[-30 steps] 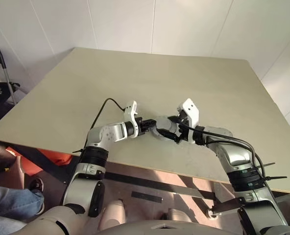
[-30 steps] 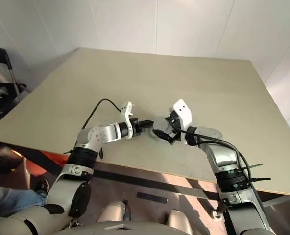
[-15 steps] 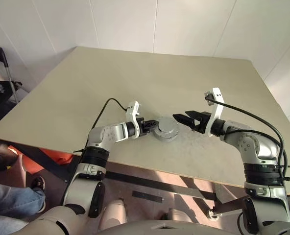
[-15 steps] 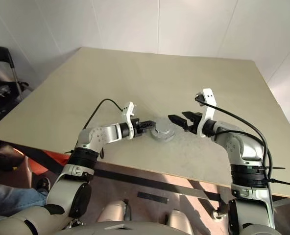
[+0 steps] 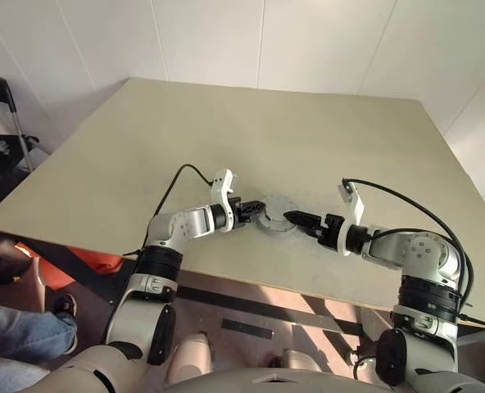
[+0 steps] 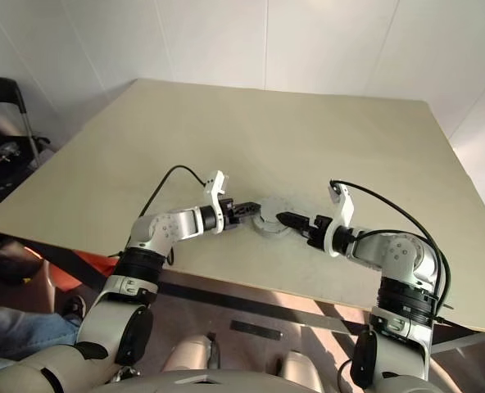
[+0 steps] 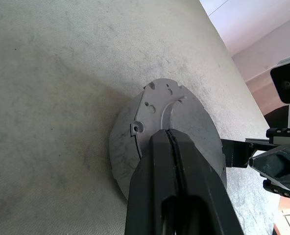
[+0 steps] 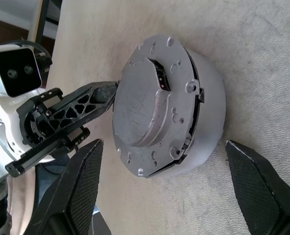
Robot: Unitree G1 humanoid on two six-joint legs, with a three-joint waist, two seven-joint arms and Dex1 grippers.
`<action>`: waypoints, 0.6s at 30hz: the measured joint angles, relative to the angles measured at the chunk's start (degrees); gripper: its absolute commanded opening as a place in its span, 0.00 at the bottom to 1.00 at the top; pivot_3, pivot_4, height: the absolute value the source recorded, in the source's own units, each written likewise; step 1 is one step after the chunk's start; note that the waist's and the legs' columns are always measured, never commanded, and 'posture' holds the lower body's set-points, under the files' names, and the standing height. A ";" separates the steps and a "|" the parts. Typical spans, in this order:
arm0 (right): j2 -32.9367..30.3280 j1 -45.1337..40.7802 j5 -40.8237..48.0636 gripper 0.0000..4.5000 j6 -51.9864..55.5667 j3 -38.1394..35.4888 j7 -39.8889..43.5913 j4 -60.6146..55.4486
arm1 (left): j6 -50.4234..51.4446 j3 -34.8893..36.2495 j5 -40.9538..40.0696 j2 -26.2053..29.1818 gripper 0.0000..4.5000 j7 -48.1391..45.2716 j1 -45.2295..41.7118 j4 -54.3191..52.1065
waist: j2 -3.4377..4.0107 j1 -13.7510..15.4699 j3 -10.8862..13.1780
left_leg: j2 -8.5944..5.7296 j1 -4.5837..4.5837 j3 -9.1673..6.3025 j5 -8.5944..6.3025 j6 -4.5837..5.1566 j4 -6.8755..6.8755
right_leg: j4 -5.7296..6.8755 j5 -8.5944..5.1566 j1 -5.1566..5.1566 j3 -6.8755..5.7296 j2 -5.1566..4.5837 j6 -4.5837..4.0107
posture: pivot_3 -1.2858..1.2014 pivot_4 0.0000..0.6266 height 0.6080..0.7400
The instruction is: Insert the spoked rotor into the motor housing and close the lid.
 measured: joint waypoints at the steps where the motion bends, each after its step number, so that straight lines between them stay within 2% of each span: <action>1: 0.85 -0.49 -0.03 0.99 -0.17 -0.69 -0.61 0.83 | -0.11 0.02 0.06 0.10 0.00 0.00 0.04 0.00 | -0.01 -0.01 0.00 | 0.00 0.03 0.00 0.04 -0.07 -0.03 | 0.00 0.00 0.01 0.00 0.00 0.00 | 0.52 0.00 1.00; 9: 5.45 -3.70 -0.08 0.99 -2.89 -3.51 -3.98 6.27 | -0.91 0.11 1.39 0.67 0.00 0.14 0.04 0.13 | -0.13 -0.23 0.00 | 0.07 0.54 0.00 0.52 -0.82 -0.68 | 0.02 -0.23 0.05 -0.04 0.02 0.43 | 0.52 0.00 1.00; 18: 7.87 -5.73 -0.08 0.99 -4.22 -3.72 -5.93 8.37 | -1.61 0.38 2.40 0.91 0.00 0.16 0.04 0.18 | -0.14 -0.32 0.01 | 0.11 0.77 0.09 0.70 -1.10 -1.12 | 0.02 -0.23 0.00 -0.08 0.02 0.43 | 0.52 0.00 1.00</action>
